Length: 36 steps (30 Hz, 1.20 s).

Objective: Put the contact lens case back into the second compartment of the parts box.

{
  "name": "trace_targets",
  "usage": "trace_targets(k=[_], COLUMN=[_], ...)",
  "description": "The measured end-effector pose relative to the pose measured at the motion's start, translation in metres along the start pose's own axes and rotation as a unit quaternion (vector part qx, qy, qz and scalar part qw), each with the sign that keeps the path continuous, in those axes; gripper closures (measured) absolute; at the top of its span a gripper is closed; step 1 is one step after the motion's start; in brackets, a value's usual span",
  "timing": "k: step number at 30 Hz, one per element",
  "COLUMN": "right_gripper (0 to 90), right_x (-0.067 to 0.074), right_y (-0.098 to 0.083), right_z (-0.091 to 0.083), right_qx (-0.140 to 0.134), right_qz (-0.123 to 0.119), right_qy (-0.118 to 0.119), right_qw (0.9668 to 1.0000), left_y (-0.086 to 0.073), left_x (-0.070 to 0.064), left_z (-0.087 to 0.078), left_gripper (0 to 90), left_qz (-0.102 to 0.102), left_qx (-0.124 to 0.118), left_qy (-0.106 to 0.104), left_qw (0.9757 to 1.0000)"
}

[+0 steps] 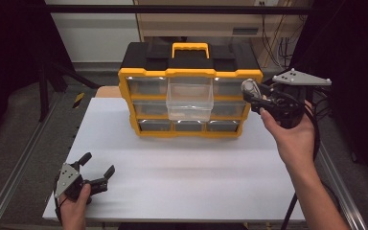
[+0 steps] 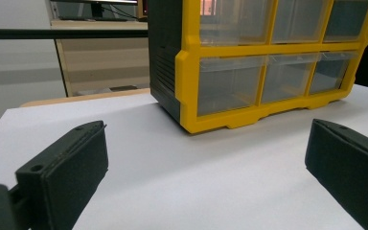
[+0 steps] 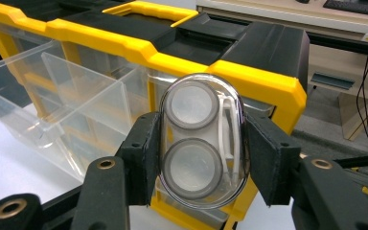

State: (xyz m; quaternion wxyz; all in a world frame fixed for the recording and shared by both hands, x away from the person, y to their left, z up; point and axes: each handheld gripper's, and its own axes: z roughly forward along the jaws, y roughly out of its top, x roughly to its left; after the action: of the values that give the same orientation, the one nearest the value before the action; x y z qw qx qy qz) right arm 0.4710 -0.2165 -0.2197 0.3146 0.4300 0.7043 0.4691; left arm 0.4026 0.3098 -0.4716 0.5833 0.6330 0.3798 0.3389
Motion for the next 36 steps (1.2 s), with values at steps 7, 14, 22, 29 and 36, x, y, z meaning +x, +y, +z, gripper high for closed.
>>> trace_targets(k=[7,14,22,29,36], right_gripper=[49.1,49.1,49.1,49.1,49.1], right_x=[0.007,0.014,0.021,0.025,0.031], right_y=[0.011,0.021,0.027,0.033,0.036], right_z=[0.002,0.004,0.009,0.012,0.017], right_qx=[-0.006,-0.007,-0.010,-0.013,-0.015], right_qz=[-0.006,-0.015,-0.020,-0.021,-0.022], right_qy=[0.004,0.006,0.012,0.015,0.023], right_qw=[1.0000,0.9998,0.9997,0.9996,0.9994], left_y=[0.000,0.000,0.000,0.000,0.000], left_x=[-0.001,-0.001,-0.001,-0.001,-0.002], left_z=[0.000,0.001,0.001,0.002,0.002], left_gripper=[0.7,0.7,0.7,0.7,0.7], left_qz=[0.003,0.005,0.005,0.005,0.006], left_qx=[0.001,0.004,0.003,0.004,0.005], left_qy=[-0.001,-0.003,-0.004,-0.005,-0.006], left_qw=[1.0000,1.0000,1.0000,1.0000,1.0000])
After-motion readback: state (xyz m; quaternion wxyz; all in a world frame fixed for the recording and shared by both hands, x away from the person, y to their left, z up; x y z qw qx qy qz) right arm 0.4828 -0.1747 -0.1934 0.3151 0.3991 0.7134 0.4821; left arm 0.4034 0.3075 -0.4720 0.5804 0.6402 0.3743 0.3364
